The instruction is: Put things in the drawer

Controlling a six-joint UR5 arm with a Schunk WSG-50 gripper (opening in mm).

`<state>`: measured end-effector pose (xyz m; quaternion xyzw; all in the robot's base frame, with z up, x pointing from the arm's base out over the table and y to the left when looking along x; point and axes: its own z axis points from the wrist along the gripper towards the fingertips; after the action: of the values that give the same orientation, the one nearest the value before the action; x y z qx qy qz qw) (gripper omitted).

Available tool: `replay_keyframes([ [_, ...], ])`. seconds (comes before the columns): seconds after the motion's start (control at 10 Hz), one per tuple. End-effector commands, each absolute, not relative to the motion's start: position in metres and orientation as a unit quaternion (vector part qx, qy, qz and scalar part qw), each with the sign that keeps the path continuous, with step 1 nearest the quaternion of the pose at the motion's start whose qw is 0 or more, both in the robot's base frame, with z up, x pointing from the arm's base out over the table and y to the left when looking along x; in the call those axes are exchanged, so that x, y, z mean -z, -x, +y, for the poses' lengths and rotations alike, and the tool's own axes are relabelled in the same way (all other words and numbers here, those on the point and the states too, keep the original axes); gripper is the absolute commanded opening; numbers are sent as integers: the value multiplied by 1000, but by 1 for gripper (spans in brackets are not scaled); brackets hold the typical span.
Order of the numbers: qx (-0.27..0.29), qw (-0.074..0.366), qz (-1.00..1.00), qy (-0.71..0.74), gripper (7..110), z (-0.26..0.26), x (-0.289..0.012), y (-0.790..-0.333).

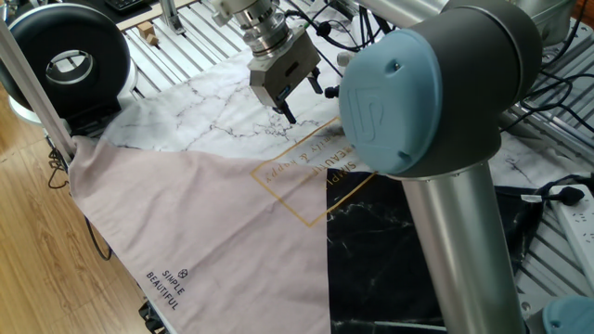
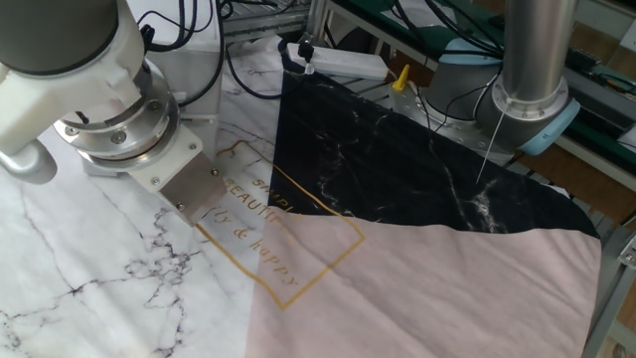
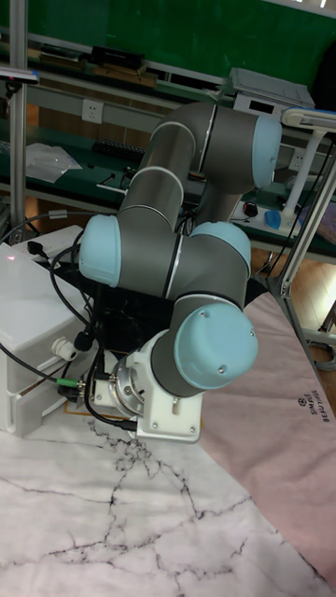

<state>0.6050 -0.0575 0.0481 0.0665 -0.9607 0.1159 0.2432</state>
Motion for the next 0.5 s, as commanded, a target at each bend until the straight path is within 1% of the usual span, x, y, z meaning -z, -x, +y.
replay_keyframes([
  [0.0,-114,246,-960,-65,66,-60,-47,-604],
  [0.4,-121,261,-956,-56,66,-63,-48,-597],
])
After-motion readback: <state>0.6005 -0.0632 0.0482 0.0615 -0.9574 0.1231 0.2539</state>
